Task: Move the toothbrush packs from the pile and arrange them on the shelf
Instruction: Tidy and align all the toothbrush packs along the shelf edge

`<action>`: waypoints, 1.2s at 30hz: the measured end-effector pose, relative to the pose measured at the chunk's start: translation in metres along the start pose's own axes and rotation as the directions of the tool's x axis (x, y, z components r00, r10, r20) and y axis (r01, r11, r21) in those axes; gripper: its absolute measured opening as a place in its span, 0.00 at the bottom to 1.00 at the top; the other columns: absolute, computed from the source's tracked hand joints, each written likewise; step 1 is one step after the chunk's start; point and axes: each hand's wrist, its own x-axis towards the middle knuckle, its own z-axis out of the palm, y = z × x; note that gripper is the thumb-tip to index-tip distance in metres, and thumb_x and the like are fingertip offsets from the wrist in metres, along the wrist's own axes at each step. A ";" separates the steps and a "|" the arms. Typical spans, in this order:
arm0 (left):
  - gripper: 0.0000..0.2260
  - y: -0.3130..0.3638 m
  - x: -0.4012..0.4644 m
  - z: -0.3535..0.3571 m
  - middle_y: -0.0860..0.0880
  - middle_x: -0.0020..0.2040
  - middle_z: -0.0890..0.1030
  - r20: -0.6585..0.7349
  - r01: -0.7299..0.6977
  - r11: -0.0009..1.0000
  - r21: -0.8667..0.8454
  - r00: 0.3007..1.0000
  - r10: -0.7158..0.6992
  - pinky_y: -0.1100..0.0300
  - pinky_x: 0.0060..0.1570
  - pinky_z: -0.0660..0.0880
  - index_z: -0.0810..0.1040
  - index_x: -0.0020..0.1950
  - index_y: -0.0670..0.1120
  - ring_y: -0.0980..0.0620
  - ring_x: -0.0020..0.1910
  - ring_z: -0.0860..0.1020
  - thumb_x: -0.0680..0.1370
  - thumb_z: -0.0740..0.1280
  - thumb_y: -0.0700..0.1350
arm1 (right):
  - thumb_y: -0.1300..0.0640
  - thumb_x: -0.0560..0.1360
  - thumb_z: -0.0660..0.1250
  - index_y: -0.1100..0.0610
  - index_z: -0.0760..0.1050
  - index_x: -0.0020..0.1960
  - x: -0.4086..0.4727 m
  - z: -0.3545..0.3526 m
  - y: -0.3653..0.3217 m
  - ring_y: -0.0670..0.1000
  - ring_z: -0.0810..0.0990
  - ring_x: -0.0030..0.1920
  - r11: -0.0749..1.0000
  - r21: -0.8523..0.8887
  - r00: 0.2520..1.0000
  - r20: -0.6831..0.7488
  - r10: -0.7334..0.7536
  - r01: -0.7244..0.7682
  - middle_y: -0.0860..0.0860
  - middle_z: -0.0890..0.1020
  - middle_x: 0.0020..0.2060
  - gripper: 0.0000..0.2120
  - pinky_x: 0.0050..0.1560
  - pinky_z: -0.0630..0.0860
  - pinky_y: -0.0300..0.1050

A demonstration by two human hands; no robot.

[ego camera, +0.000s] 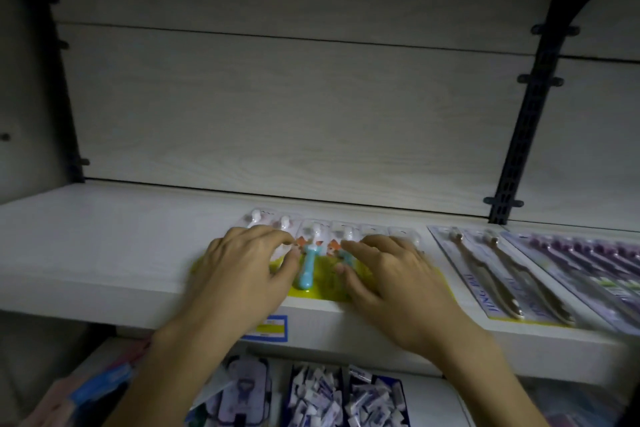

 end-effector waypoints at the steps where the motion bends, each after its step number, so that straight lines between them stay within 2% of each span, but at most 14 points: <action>1: 0.20 -0.007 0.002 -0.002 0.58 0.57 0.79 0.023 -0.003 1.000 0.003 1.000 0.002 0.58 0.55 0.69 0.79 0.57 0.55 0.53 0.58 0.74 0.74 0.54 0.60 | 0.37 0.78 0.47 0.44 0.64 0.72 0.003 0.001 -0.007 0.50 0.66 0.68 1.000 0.013 1.000 0.000 0.003 -0.003 0.45 0.71 0.67 0.25 0.69 0.62 0.50; 7: 0.13 -0.049 0.015 -0.012 0.59 0.60 0.77 0.123 -0.054 0.998 -0.040 0.991 0.058 0.59 0.55 0.67 0.77 0.59 0.56 0.56 0.58 0.72 0.79 0.57 0.54 | 0.42 0.79 0.52 0.44 0.65 0.71 0.021 0.015 -0.053 0.50 0.67 0.67 0.999 0.045 1.000 -0.017 -0.013 0.013 0.45 0.72 0.66 0.21 0.67 0.64 0.50; 11: 0.14 -0.066 0.019 -0.020 0.60 0.61 0.76 0.202 -0.113 0.992 -0.061 0.972 0.123 0.59 0.57 0.68 0.76 0.61 0.56 0.57 0.59 0.72 0.80 0.56 0.52 | 0.43 0.80 0.53 0.46 0.66 0.71 0.028 0.026 -0.077 0.52 0.67 0.68 0.999 0.037 1.000 0.016 0.024 -0.024 0.47 0.72 0.67 0.21 0.67 0.64 0.50; 15: 0.16 -0.076 0.020 -0.024 0.59 0.64 0.73 0.273 -0.161 0.983 -0.085 0.945 0.178 0.59 0.59 0.68 0.74 0.65 0.56 0.57 0.61 0.72 0.80 0.54 0.54 | 0.44 0.80 0.53 0.49 0.71 0.66 0.031 0.032 -0.094 0.55 0.69 0.65 0.997 0.012 0.997 0.013 0.079 -0.079 0.49 0.75 0.63 0.19 0.64 0.66 0.51; 18: 0.16 -0.084 0.020 -0.025 0.59 0.66 0.73 0.285 -0.172 0.978 -0.119 0.938 0.200 0.58 0.59 0.69 0.73 0.65 0.57 0.55 0.61 0.72 0.80 0.55 0.55 | 0.44 0.79 0.53 0.48 0.72 0.65 0.036 0.039 -0.103 0.55 0.71 0.62 0.995 0.019 0.995 -0.002 0.099 -0.099 0.49 0.76 0.60 0.19 0.62 0.69 0.52; 21: 0.16 -0.091 0.020 -0.025 0.59 0.67 0.72 0.282 -0.171 0.974 -0.145 0.937 0.206 0.57 0.60 0.70 0.71 0.67 0.58 0.55 0.61 0.73 0.80 0.55 0.55 | 0.44 0.80 0.52 0.47 0.71 0.67 0.042 0.043 -0.108 0.55 0.71 0.63 0.993 0.021 0.993 0.035 0.112 -0.113 0.49 0.76 0.61 0.19 0.63 0.68 0.54; 25: 0.15 -0.099 0.023 -0.022 0.57 0.63 0.74 0.297 -0.178 0.969 -0.168 0.929 0.223 0.58 0.58 0.72 0.72 0.65 0.56 0.56 0.56 0.74 0.80 0.55 0.54 | 0.42 0.81 0.49 0.45 0.69 0.68 0.047 0.043 -0.112 0.53 0.67 0.68 0.992 0.020 0.988 0.088 0.124 -0.126 0.48 0.73 0.67 0.21 0.68 0.63 0.57; 30: 0.12 -0.100 0.022 -0.020 0.58 0.54 0.76 0.297 -0.182 0.966 -0.186 0.927 0.231 0.57 0.51 0.74 0.76 0.56 0.55 0.58 0.48 0.75 0.80 0.54 0.53 | 0.38 0.77 0.44 0.44 0.72 0.64 0.049 0.049 -0.106 0.51 0.69 0.65 0.993 0.010 0.990 0.078 0.117 -0.118 0.46 0.76 0.62 0.25 0.68 0.64 0.56; 36: 0.11 -0.097 0.017 -0.023 0.59 0.52 0.75 0.251 -0.196 0.958 -0.210 0.936 0.246 0.58 0.53 0.73 0.77 0.55 0.56 0.59 0.48 0.75 0.80 0.55 0.52 | 0.38 0.77 0.43 0.45 0.74 0.60 0.044 0.055 -0.106 0.49 0.71 0.61 0.992 0.049 0.993 0.003 0.119 -0.119 0.45 0.78 0.58 0.25 0.64 0.67 0.54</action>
